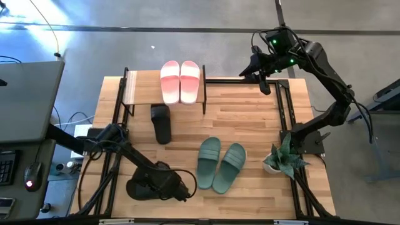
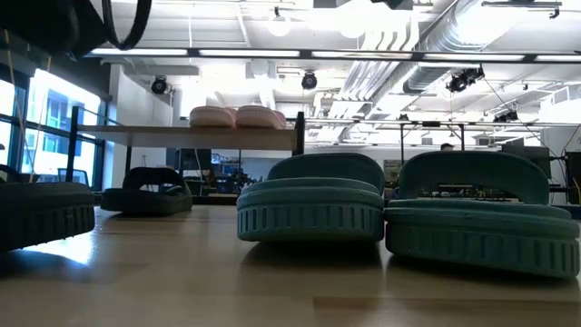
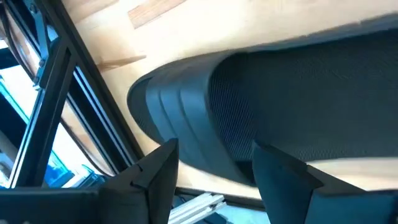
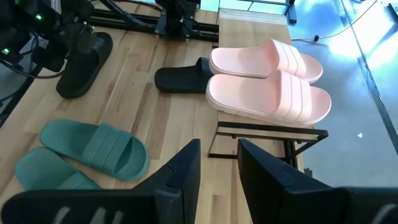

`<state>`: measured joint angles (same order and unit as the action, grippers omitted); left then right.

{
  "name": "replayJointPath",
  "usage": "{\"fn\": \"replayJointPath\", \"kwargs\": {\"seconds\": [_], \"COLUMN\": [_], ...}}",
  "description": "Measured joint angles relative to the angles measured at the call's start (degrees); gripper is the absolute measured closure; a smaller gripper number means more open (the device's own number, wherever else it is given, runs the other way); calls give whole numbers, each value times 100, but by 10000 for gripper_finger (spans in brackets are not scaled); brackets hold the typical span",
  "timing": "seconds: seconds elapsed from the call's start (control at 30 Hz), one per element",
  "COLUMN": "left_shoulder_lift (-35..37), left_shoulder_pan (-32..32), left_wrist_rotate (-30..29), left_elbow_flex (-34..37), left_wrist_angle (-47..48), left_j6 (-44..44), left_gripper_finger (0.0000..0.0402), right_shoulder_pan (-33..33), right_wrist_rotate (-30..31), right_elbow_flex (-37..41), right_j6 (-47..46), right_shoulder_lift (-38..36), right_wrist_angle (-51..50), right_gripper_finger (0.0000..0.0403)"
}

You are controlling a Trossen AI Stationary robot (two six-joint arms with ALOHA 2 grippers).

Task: Pick and place slides into the shelf
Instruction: Put the black slide under the shelf

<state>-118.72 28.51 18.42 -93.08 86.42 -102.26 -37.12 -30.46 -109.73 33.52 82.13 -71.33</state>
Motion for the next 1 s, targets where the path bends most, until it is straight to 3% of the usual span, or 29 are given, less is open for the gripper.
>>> {"fn": "replayJointPath", "kwargs": {"seconds": [0.53, 0.77, 1.0], "left_shoulder_lift": [-516, -526, -526], "left_shoulder_pan": [49, 58, 81], "left_wrist_rotate": [-18, 370, 552], "left_elbow_flex": [91, 297, 231], "left_wrist_angle": [328, 360, 351], "left_j6": [69, -31, -331], "left_gripper_finger": [213, 214, 254], "right_shoulder_pan": [0, 0, 0], "right_wrist_rotate": [4, 4, 4], "right_elbow_flex": [0, 0, 0], "right_j6": [17, 21, 57], "right_shoulder_lift": [0, 0, 0], "right_wrist_angle": [-4, -4, -4], "right_gripper_finger": [306, 306, 306]}}
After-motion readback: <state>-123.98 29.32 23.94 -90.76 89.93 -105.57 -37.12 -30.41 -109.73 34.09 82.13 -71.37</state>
